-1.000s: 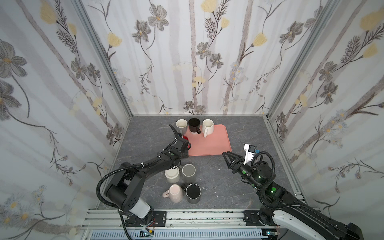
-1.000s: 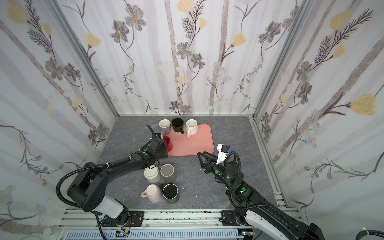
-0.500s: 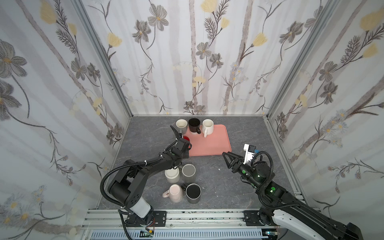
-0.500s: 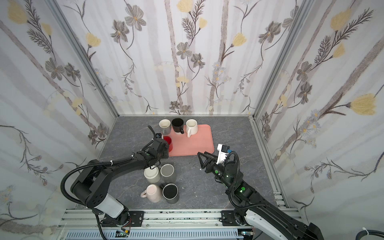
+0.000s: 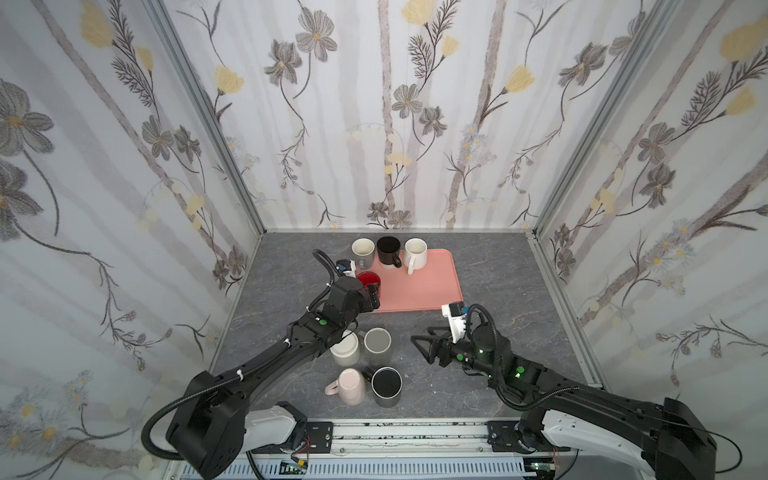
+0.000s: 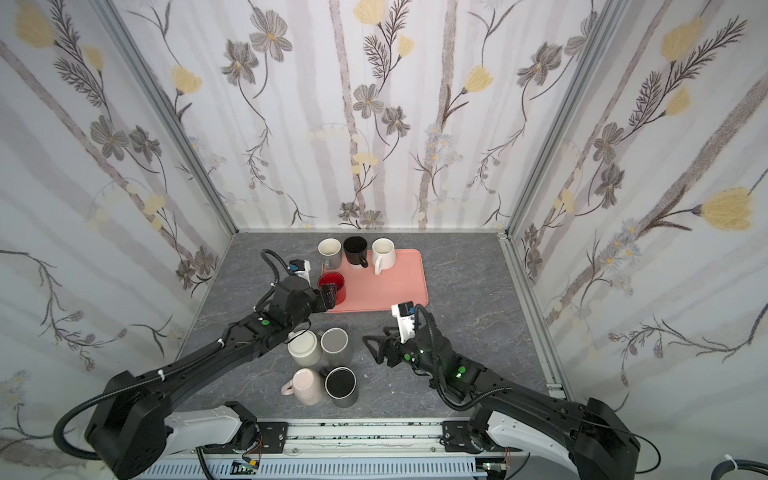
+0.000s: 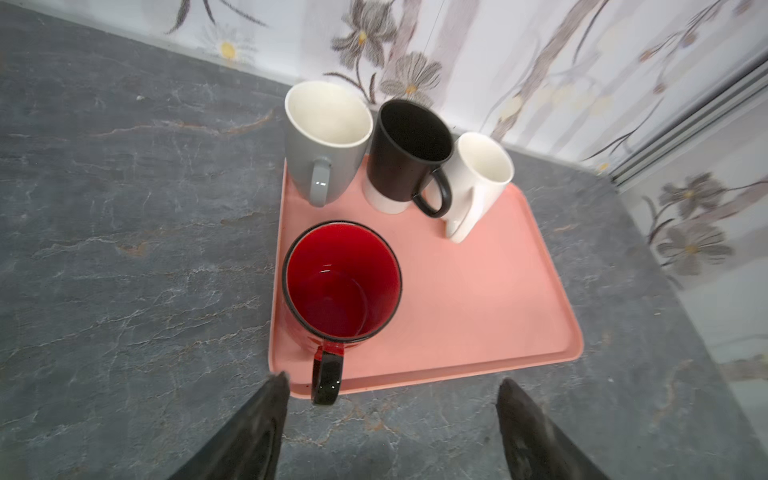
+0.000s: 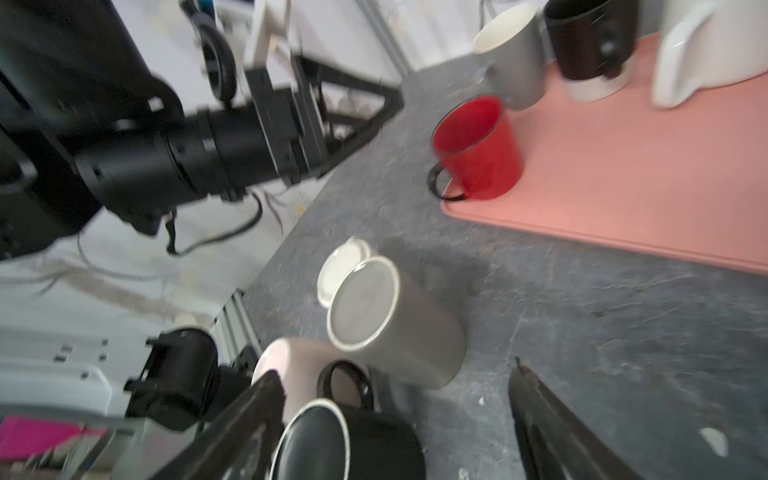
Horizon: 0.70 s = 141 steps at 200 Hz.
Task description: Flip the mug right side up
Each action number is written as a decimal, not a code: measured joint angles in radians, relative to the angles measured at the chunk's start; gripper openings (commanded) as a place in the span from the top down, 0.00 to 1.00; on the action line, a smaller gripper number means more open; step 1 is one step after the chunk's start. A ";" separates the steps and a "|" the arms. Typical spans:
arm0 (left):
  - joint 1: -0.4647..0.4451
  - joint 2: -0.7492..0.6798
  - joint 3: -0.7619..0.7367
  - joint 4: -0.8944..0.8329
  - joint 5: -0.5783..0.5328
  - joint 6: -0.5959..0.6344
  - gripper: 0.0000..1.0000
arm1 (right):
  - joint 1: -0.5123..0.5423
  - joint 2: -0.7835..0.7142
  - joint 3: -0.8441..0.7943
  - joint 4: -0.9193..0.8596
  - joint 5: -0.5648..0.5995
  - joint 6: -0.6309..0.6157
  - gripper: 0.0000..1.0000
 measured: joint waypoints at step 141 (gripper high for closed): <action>-0.002 -0.285 -0.142 -0.008 0.069 -0.097 0.00 | 0.475 0.420 0.274 -0.183 0.443 -0.133 0.00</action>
